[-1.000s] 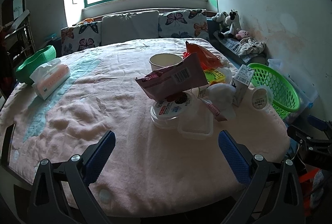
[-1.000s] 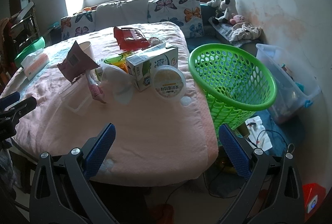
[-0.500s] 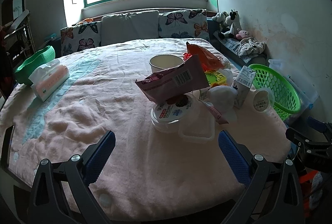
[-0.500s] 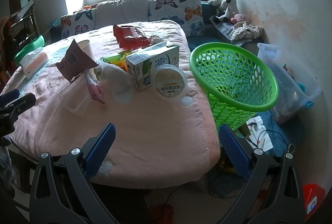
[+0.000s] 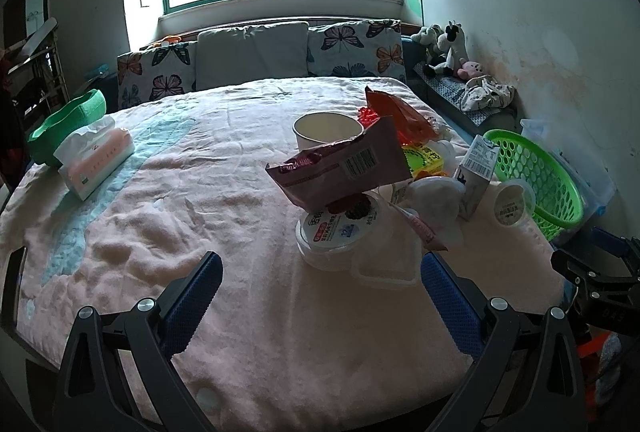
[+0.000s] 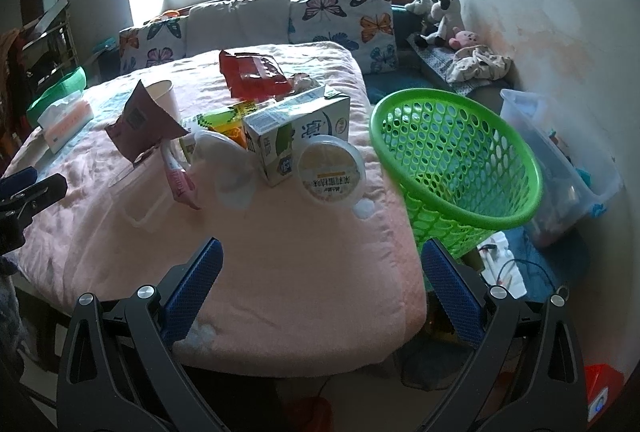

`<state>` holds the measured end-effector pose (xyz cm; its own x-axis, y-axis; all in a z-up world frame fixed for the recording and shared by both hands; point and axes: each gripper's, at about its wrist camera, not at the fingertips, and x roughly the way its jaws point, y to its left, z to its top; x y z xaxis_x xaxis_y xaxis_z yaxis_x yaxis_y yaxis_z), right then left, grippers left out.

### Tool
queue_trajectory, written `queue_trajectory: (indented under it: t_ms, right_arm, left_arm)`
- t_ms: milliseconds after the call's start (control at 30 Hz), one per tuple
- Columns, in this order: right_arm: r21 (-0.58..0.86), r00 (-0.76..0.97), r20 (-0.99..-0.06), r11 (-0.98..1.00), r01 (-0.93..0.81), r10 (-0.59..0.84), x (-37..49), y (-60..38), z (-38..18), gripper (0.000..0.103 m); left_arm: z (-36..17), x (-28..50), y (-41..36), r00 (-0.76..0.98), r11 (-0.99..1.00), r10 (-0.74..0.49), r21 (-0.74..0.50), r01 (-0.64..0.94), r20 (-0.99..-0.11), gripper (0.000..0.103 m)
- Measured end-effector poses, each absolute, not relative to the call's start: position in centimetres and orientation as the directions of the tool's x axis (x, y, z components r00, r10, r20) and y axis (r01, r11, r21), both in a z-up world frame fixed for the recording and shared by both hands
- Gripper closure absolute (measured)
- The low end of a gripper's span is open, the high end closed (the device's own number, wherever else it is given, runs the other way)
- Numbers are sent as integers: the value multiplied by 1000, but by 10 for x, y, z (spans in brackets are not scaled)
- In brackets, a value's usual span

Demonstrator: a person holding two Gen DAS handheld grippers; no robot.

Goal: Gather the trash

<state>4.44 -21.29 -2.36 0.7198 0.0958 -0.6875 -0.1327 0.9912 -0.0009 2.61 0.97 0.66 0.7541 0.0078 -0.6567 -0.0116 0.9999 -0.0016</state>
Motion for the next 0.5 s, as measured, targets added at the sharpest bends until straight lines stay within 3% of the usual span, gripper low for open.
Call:
queue_trajectory:
  t_ms: [500]
  right_arm:
    - [-7,712,-696,991,-135,92,71,-214,-25,5]
  left_arm:
    - [14,46,24,767,1000,22,30,-4,-641,6]
